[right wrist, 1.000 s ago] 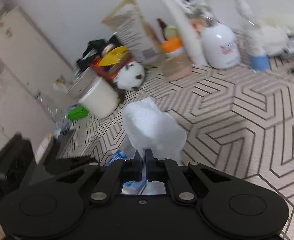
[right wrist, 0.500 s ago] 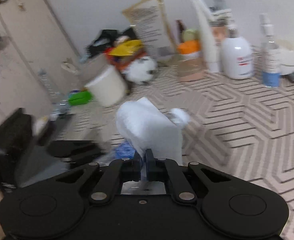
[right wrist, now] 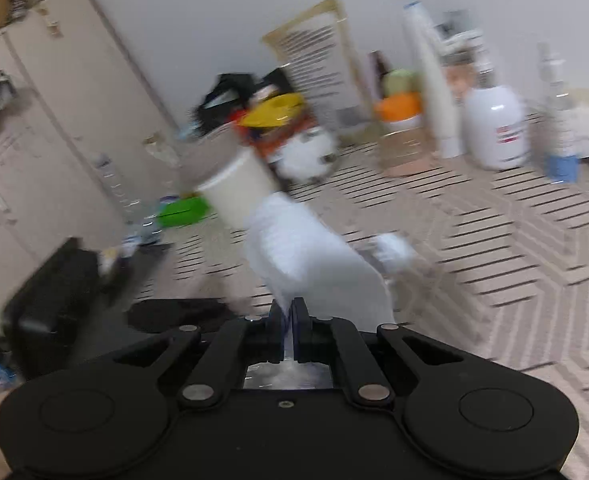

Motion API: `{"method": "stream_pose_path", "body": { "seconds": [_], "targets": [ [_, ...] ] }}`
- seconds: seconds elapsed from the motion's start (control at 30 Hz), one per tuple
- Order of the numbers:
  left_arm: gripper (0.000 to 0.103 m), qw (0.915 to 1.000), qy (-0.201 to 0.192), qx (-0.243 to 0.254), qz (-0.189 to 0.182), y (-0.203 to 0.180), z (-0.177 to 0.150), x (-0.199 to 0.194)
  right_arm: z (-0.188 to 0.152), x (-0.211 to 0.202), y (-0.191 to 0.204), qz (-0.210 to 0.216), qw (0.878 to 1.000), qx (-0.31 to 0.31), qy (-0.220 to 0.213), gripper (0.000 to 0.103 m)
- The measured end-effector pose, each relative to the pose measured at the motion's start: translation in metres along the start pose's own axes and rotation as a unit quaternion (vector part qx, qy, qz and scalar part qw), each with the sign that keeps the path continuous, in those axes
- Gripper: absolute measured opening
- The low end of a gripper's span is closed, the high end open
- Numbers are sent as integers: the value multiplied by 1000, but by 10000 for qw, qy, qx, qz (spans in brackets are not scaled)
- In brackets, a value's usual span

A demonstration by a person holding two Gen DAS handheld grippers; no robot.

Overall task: Clean container
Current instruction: 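Rub the wipe over the bottle neck with the right gripper while the left gripper holds the bottle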

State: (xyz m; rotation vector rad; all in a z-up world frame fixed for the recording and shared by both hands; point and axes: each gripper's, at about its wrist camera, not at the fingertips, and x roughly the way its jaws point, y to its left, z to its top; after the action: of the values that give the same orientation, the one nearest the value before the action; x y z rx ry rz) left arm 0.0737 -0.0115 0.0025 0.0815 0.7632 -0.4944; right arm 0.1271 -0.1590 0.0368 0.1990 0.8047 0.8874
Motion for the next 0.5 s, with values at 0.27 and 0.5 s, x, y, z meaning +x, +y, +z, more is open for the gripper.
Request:
{"method": "stream_pose_path", "body": {
  "seconds": [0.27, 0.5],
  "targets": [
    [70, 10000, -6, 14, -10, 4, 1, 1, -9, -6, 27, -283, 9976, -624, -105, 65],
    [71, 10000, -5, 39, -13, 7, 1, 4, -12, -28, 32, -416, 9946, -914, -251, 65]
  ]
}}
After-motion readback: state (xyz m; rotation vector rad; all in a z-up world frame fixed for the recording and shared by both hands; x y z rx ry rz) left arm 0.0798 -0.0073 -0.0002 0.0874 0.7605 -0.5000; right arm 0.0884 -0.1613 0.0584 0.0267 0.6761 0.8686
